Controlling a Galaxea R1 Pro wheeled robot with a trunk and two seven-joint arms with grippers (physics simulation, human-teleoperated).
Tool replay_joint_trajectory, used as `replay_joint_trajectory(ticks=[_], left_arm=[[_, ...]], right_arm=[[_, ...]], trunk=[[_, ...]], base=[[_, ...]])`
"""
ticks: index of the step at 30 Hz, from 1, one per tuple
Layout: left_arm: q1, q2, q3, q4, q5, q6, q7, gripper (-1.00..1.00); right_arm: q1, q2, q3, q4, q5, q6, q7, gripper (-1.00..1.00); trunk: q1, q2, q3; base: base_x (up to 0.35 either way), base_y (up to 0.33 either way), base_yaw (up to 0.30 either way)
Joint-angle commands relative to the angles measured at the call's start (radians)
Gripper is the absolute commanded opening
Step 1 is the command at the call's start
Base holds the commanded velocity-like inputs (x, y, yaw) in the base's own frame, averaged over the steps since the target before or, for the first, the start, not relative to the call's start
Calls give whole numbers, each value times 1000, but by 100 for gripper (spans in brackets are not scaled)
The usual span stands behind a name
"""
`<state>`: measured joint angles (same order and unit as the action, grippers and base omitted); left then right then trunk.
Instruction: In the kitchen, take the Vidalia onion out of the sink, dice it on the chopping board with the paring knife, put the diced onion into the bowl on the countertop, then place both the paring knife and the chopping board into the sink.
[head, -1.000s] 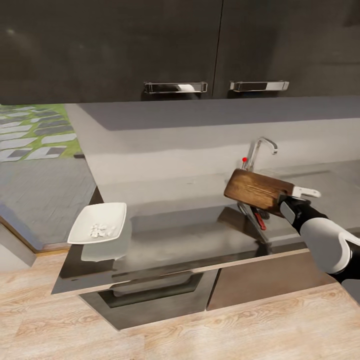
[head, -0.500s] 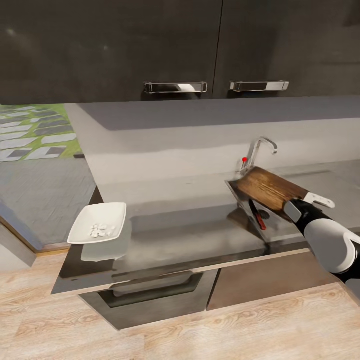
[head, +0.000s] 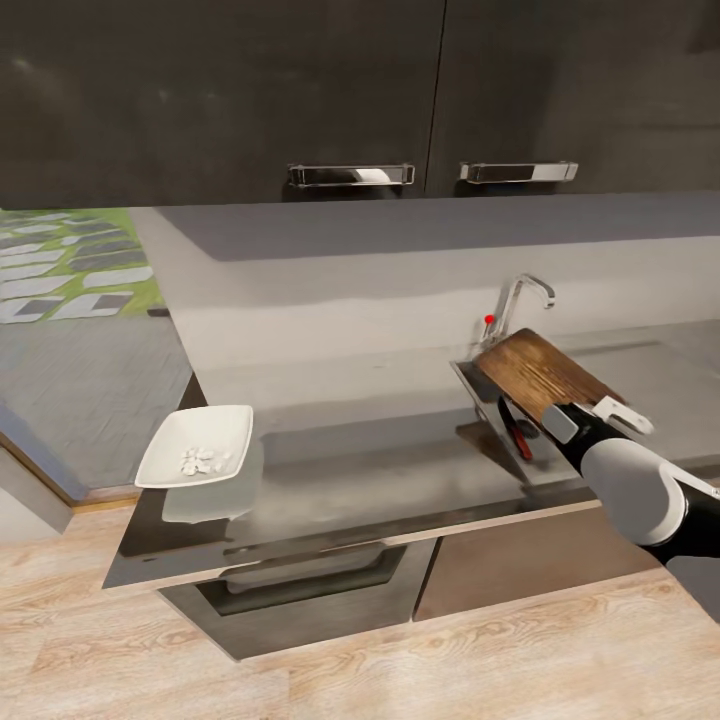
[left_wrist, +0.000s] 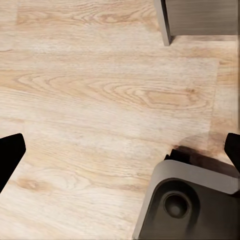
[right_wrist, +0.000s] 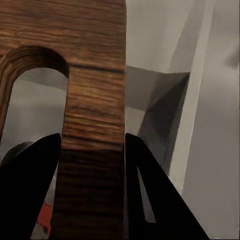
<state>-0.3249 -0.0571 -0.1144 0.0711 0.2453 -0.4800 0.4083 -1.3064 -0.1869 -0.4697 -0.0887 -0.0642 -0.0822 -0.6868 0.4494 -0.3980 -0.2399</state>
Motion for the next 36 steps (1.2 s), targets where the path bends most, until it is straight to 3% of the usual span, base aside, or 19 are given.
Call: replay_joint_trajectory(ticks=[1,5,10,12,14,17,20,22,36], left_arm=[[-2,-3,-8,4,8,-6,1,100],[-2,-7,-8,4,8,-6,2,100],[-2,-7,-8,4,10,-8,9,100],[-2,-7,-8,4,23,-9,12,100],[-2,-6,-7,3,50,-10,13,100],[-2,-4,-7,3,147,-11,13,100],[-2,-1,-8,4,236,-12,12,100],[-2,1,-8,3,263,-12,12,100],[-2,5,-7,3,290,-12,14,100]], right_arm=[[-1,10,-3,1,-4,-17,-12,-100],[-1,47,-4,0,-6,-59,-60,-100],[-1,56,-5,-2,-12,-106,-90,-100],[-1,57,-5,-2,-39,-118,-94,-100],[-1,57,-6,-2,-80,-129,-96,-100],[-1,53,-5,-2,-168,-150,-97,-100],[-1,51,-4,-2,-200,-157,-97,-100],[-1,51,-3,-1,-207,-159,-97,-100],[-1,55,1,5,-212,-150,-96,-100]], trunk=[[1,-2,-2],[1,-2,-2],[1,-2,-2],[1,-2,-2],[1,-2,-2],[1,-2,-2],[1,-2,-2],[1,-2,-2],[1,-2,-2]], base=[[0,0,0],[0,0,0],[0,0,0],[0,0,0],[0,0,0],[0,0,0],[0,0,0],[0,0,0],[7,-3,0]])
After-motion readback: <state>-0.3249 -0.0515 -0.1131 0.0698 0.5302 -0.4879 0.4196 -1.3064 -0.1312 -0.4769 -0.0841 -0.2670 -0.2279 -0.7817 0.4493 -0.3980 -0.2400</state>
